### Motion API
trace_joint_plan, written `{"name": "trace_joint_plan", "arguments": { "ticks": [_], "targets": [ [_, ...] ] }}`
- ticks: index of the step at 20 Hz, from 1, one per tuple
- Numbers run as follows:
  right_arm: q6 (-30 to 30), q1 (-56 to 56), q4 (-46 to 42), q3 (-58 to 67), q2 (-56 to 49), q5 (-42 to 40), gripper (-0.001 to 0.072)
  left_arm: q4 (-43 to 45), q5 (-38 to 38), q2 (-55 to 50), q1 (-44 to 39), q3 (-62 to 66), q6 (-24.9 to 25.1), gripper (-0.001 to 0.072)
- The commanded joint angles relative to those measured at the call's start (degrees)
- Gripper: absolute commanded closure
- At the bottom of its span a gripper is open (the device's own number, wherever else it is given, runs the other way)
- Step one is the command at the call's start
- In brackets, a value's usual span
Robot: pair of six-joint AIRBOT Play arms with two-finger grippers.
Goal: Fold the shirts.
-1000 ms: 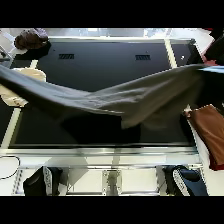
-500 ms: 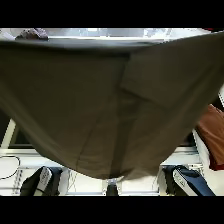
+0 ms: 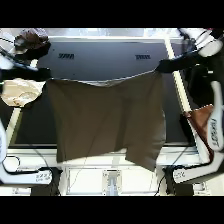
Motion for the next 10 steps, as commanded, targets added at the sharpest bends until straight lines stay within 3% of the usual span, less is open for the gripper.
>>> {"name": "trace_joint_plan", "arguments": {
  "ticks": [1,5,10],
  "targets": [
    [1.86,1.31,0.42,0.04,-11.37,-13.22,0.0693,8.68,12.07,-11.65,-3.67,4.66,-8.48,0.0699],
    [4.26,0.17,0.31,0.85,-12.98,-23.28,0.0693,8.66,12.22,-14.6,-3.58,10.49,-8.72,0.0698],
    [4.2,-1.11,-6.1,9.81,-12.76,-8.28,0.0693,8.68,4.79,-12.31,-3.69,10.43,-4.66,0.0698]
  ]
}}
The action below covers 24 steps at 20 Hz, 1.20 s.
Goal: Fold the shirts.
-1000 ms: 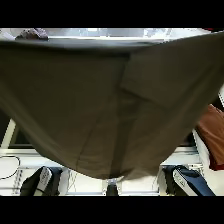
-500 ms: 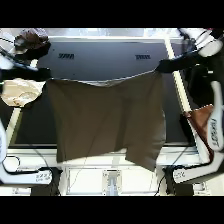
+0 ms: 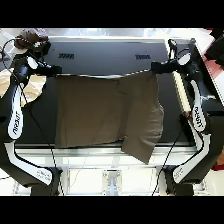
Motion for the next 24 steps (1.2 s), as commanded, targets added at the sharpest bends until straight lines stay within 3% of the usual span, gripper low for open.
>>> {"name": "trace_joint_plan", "arguments": {
  "ticks": [1,5,9,13,16,24],
  "targets": [
    [0.28,-0.17,-6.12,6.27,-0.39,10.8,0.0694,0.57,-5.62,1.42,-0.2,0.52,2.51,0.0698],
    [0.2,1.92,-15.41,6.86,1.92,19.45,0.0694,4.22,-6.88,6.99,-2.12,-6.86,4.42,0.0699],
    [0.31,2.29,-18.05,1.09,5.05,25.97,0.0695,5.92,-3.23,12.2,-3.26,-19.58,4.35,0.0699],
    [0.35,2.29,-19.1,-13.75,10.73,24.81,0.0694,5.9,-2.73,12.52,-3.28,-22.32,2.89,0.0698],
    [1.42,2.29,-18.14,-23.71,12.41,18.08,0.0694,5.9,-3.37,12.5,-3.61,-23.23,2.89,0.0699],
    [1.64,2.36,-15.93,-32.89,12.22,12.17,0.0693,6.14,-3.41,12.48,-3.63,-30.64,2.89,0.0698]
  ]
}}
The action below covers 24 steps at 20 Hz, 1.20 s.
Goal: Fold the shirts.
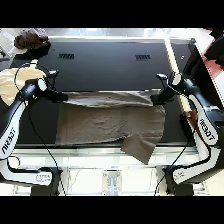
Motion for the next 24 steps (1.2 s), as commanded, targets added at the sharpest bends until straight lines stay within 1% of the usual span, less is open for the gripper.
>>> {"name": "trace_joint_plan", "arguments": {
  "ticks": [1,3,4,5,6,7,10,11,12,13,14,15,16,17,18,19,20,22,23,24],
  "targets": [
    [0.17,0.02,0.17,-3.17,0.11,-2.05,0.0692,0.09,-0.07,0.02,-0.07,-2.29,-0.02,0.0698],
    [0.2,0.0,0.17,-3.37,0.15,-2.56,0.069,-0.24,-0.28,0.04,-0.07,-2.29,-0.04,0.0696],
    [0.72,0.0,0.17,-3.19,0.2,-2.4,0.0658,-1.4,-0.59,0.07,-0.07,-2.29,-0.04,0.0601],
    [0.81,-0.11,-0.07,-2.78,0.31,-1.25,0.0575,-2.34,-1.18,0.2,-0.07,-2.23,-0.04,0.0339],
    [0.85,-0.17,-1.01,-1.97,0.57,1.03,0.0462,-3.23,-1.99,0.48,-0.07,-2.16,-0.07,0.0056],
    [1.49,-0.22,-3.56,-0.63,1.2,4.7,0.0438,-4.24,-2.93,1.14,-0.02,-2.16,-0.22,0.0007],
    [1.51,-0.55,-13.53,2.49,7.15,14.95,0.0438,-4.24,-7.76,7.08,0.66,-2.19,-2.62,0.0008],
    [0.83,-1.57,-15.06,2.45,10.88,17.0,0.0437,-4.2,-9.51,10.23,1.14,-2.38,-2.6,0.0009],
    [0.26,-3.37,-14.53,1.77,14.8,18.32,0.0437,-4.2,-9.97,14.47,2.01,-3.65,-2.62,0.0011],
    [0.11,-5.9,-13.49,-0.44,19.41,18.34,0.0437,-4.22,-9.64,19.3,3.26,-6.51,-2.71,0.0028],
    [0.13,-8.81,-11.69,-4.33,24.11,17.07,0.0437,-4.22,-9.55,24.06,4.74,-10.58,-3.8,0.0064],
    [0.15,-12.39,-8.33,-10.21,29.24,15.06,0.0437,-4.26,-9.18,28.89,6.43,-15.82,-6.49,0.0083],
    [0.15,-16.02,-3.5,-17.31,34.05,13.31,0.0424,-4.42,-8.52,34.05,8.17,-21.99,-10.43,0.0083],
    [0.13,-19.12,1.36,-24.02,37.68,12.28,0.0365,-4.94,-7.54,38.93,9.75,-27.71,-14.51,0.0083],
    [0.13,-21.73,6.27,-30.32,40.09,11.58,0.0361,-5.99,-6.62,43.19,11.04,-32.11,-18.84,0.0083],
    [0.09,-24.0,11.17,-35.93,40.94,11.89,0.0361,-7.52,-6.25,47.5,12.37,-35.89,-23.71,0.0083],
    [-0.28,-25.38,15.08,-40.19,40.57,13.25,0.0361,-8.74,-6.29,51.23,13.33,-38.75,-27.04,0.0083],
    [-2.08,-26.03,21.24,-47.08,38.91,15.61,0.0361,-9.38,-6.34,58.31,14.16,-43.15,-31.39,0.0083],
    [-2.6,-26.03,23.17,-49.37,38.29,16.41,0.036,-9.4,-6.54,61.53,14.14,-44.65,-33.33,0.0083],
    [-2.89,-26.03,23.3,-51.32,37.81,16.76,0.0361,-9.4,-6.64,64.06,14.16,-45.79,-35.52,0.0083]
  ]
}}
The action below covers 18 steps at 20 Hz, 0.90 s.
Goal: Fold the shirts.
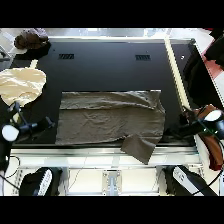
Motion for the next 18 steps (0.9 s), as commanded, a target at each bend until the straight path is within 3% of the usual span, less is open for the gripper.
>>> {"name": "trace_joint_plan", "arguments": {
  "ticks": [1,4,13,15,18],
  "targets": [
    [-1.49,-1.88,7.74,-10.29,-0.04,1.57,0.036,-1.2,0.0,11.28,1.18,-7.08,-10.4,0.0083],
    [-0.42,-0.72,9.11,-13.57,-0.39,-1.11,0.036,-1.27,-2.01,14.8,1.18,-9.9,-12.87,0.0083],
    [1.01,5.31,6.38,-12.61,-0.81,-7.13,0.0361,-3.69,-2.86,14.69,1.18,-11.02,-13.0,0.0083],
    [1.25,5.31,3.21,-8.44,-0.7,-6.32,0.0362,-3.61,-2.89,14.69,1.18,-11.02,-13.0,0.0083],
    [6.43,5.31,-4.48,-5.42,-0.72,-4.02,0.0362,-3.58,-2.89,14.69,1.18,-11.02,-12.98,0.0083]
  ]
}}
